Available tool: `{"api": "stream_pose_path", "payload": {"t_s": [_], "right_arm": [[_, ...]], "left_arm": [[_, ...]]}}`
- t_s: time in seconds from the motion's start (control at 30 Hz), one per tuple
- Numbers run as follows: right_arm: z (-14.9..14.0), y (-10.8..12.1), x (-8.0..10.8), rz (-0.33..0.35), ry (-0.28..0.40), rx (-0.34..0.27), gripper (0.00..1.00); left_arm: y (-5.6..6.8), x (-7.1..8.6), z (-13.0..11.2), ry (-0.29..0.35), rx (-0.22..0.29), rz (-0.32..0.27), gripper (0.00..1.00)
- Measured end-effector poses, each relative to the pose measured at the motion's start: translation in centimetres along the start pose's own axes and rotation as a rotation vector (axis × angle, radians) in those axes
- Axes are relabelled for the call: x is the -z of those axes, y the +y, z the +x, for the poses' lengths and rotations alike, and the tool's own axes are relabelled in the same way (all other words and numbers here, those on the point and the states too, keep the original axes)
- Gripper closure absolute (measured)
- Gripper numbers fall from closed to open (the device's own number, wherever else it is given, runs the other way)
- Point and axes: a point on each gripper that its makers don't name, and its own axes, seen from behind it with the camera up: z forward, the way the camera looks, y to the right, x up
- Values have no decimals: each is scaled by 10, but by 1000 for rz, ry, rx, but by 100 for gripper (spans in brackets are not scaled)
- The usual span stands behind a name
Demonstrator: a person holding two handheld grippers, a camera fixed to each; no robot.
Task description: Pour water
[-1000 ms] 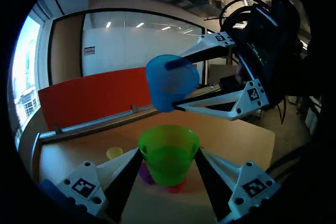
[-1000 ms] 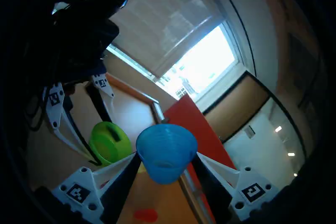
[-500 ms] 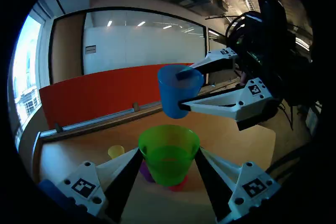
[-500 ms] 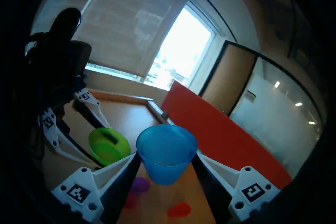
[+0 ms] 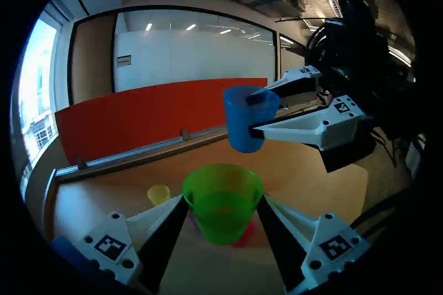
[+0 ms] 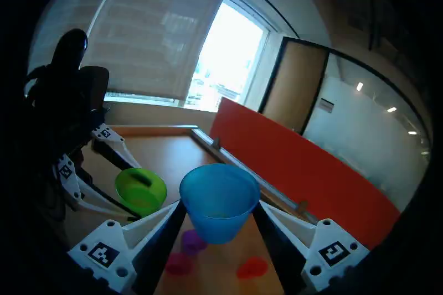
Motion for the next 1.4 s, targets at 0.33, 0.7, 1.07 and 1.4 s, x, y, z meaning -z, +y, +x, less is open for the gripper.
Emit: {"api": "stream_pose_path", "payload": {"t_s": [0.33, 0.7, 1.07, 1.4], "right_arm": [[-17, 7, -7, -6, -44, -29, 11], [-39, 16, -23, 10, -106, -38, 11], [-62, 30, -47, 29, -163, -60, 11], [-83, 44, -78, 63, -216, -74, 11]], "left_arm": [[-16, -5, -30, -55, 7, 23, 15], [-30, -14, -62, -114, 13, 34, 15], [-43, -25, -94, -167, 23, 41, 15], [-52, -37, -120, -212, 40, 53, 15]]}}
